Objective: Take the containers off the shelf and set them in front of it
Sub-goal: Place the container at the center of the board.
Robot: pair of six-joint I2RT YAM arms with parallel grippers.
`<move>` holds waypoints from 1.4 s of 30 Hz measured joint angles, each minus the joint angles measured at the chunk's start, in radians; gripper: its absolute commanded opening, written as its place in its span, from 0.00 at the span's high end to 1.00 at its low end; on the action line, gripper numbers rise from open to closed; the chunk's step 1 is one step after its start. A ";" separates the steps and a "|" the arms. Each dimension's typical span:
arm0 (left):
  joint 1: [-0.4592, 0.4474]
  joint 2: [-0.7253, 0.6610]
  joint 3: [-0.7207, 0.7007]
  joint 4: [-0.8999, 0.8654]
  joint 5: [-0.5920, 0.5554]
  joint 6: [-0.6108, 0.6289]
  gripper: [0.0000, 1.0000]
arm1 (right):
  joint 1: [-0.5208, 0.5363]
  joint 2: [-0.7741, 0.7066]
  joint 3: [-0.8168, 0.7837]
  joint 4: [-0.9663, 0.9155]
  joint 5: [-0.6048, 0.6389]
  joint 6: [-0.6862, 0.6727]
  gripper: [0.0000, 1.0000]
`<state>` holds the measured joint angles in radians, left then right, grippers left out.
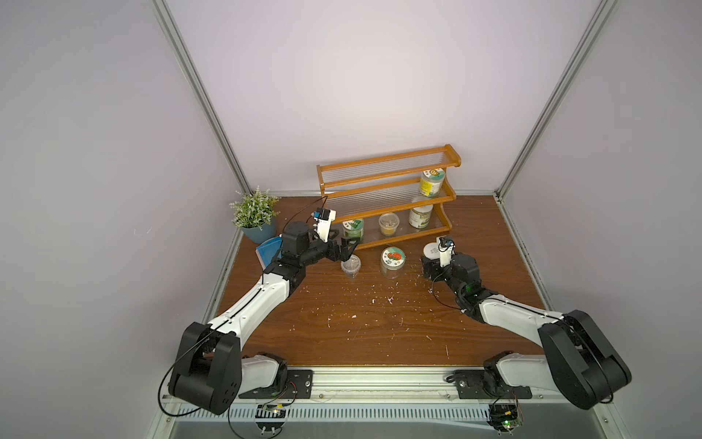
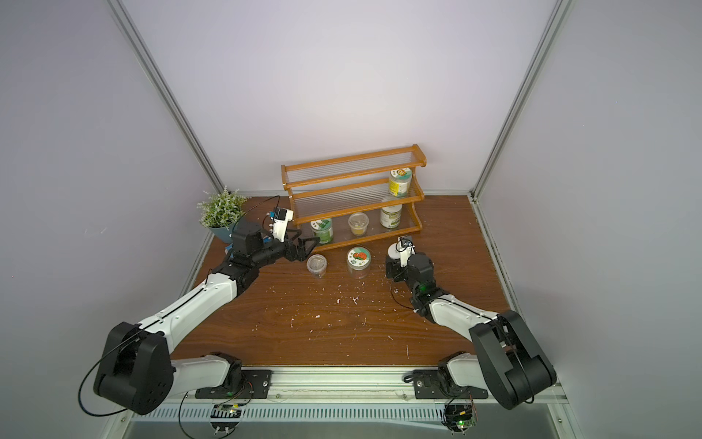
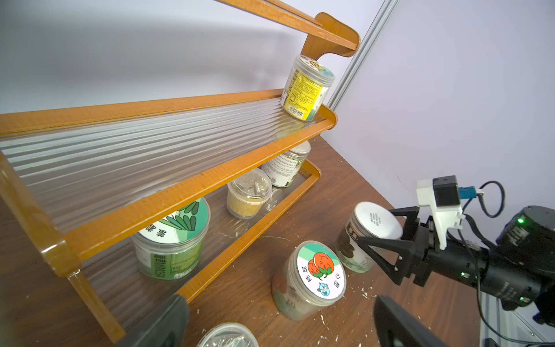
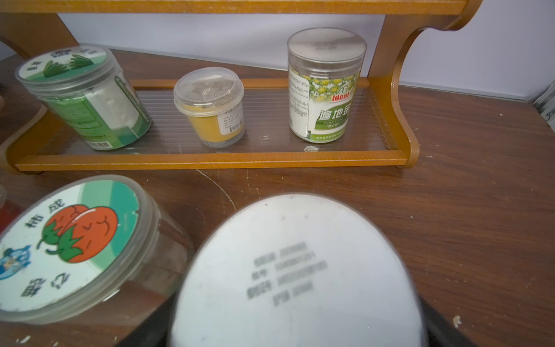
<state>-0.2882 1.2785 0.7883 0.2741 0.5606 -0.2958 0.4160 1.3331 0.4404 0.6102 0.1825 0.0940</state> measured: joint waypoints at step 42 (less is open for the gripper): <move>-0.002 0.015 0.000 -0.010 0.000 0.012 0.00 | -0.014 0.021 0.031 0.020 0.055 0.063 0.01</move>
<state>-0.2905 1.2934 0.7883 0.2646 0.5606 -0.2840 0.4015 1.3537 0.4713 0.6300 0.2375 0.1566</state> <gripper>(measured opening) 0.996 0.989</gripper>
